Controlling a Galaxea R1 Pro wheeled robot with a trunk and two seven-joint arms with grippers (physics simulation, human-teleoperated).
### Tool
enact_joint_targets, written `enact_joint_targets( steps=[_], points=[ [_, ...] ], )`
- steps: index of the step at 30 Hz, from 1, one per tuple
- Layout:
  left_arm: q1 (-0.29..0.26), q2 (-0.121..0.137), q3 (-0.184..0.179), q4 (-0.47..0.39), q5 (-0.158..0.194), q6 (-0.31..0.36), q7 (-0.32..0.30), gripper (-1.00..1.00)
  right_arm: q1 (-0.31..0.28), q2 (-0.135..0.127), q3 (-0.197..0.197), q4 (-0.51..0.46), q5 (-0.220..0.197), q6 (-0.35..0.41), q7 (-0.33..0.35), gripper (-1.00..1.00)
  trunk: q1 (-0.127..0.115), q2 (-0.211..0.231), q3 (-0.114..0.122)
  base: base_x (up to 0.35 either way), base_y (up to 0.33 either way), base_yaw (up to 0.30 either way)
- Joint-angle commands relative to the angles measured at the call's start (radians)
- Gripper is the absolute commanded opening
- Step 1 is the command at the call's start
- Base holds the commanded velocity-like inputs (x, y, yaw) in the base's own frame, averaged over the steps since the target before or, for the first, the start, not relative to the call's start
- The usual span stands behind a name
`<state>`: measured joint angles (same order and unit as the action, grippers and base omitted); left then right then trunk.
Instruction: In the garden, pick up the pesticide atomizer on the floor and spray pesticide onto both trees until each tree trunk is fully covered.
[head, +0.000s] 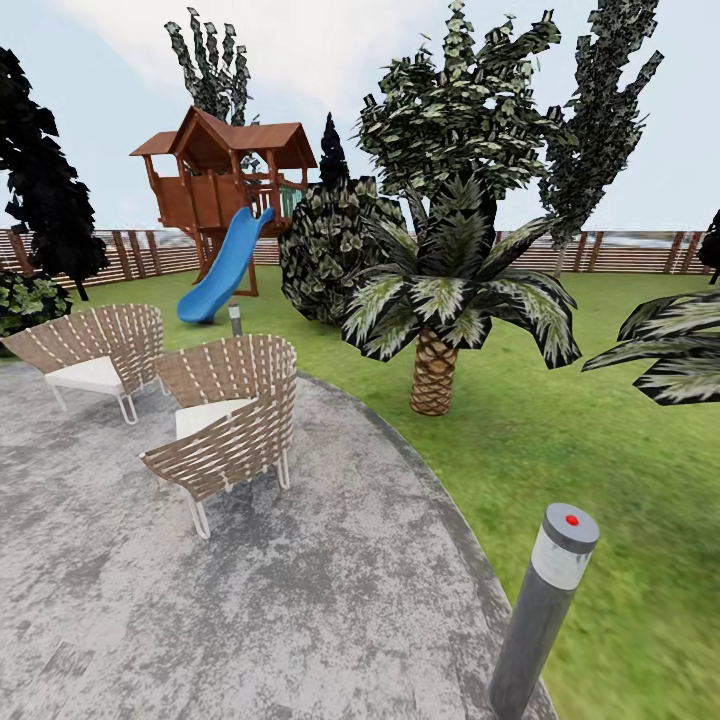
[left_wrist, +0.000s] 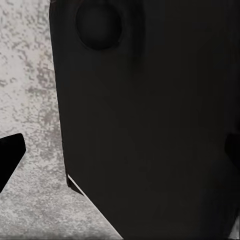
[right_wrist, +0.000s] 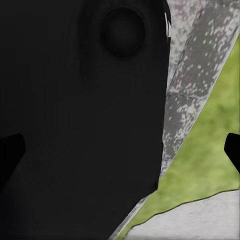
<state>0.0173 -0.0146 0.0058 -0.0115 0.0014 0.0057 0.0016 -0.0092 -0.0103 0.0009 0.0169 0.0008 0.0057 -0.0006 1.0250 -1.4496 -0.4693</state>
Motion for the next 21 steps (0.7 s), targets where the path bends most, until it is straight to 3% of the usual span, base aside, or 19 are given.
enact_joint_targets(
  steps=[1,4,5,9,10,13,17,21],
  points=[
    [0.002,-0.006,0.001,-0.007,0.001,0.001,0.000,1.00,-0.001,0.001,0.001,0.001,0.001,-0.001,0.000,1.00,0.000,0.000,-0.001,0.000,0.000,0.000],
    [0.004,-0.016,-0.001,-0.024,0.001,0.000,-0.002,1.00,-0.001,0.004,0.000,0.001,-0.003,-0.018,0.001,1.00,0.000,0.000,-0.001,0.000,0.000,0.000],
    [0.004,-0.019,-0.004,-0.081,0.000,-0.020,-0.004,1.00,-0.002,0.008,0.000,0.000,-0.003,-0.102,0.002,1.00,0.000,0.000,-0.001,0.000,0.000,0.000],
    [0.004,-0.020,-0.005,-0.151,-0.001,-0.131,-0.004,1.00,-0.003,0.011,-0.001,-0.013,-0.006,-0.172,0.001,1.00,0.000,0.000,-0.001,0.000,0.000,0.000],
    [0.004,-0.020,-0.005,-0.200,-0.001,-0.185,-0.003,1.00,-0.004,0.013,-0.001,-0.046,-0.006,-0.216,0.000,1.00,0.000,0.000,-0.001,0.000,0.000,0.000],
    [0.004,-0.020,-0.006,-0.328,0.000,-0.265,-0.002,1.00,-0.006,0.016,0.000,-0.166,-0.006,-0.283,0.000,1.00,0.000,0.000,-0.001,0.000,0.000,0.000],
    [0.004,-0.021,-0.005,-0.453,0.003,-0.310,-0.002,1.00,-0.007,0.017,-0.001,-0.312,-0.007,-0.320,-0.001,1.00,0.000,0.000,-0.001,0.000,0.000,0.000],
    [0.004,-0.017,-0.002,-0.464,0.004,-0.322,-0.002,1.00,-0.008,0.017,-0.001,-0.349,-0.007,-0.329,-0.001,1.00,0.000,0.000,-0.001,0.000,0.000,0.000]
  ],
)
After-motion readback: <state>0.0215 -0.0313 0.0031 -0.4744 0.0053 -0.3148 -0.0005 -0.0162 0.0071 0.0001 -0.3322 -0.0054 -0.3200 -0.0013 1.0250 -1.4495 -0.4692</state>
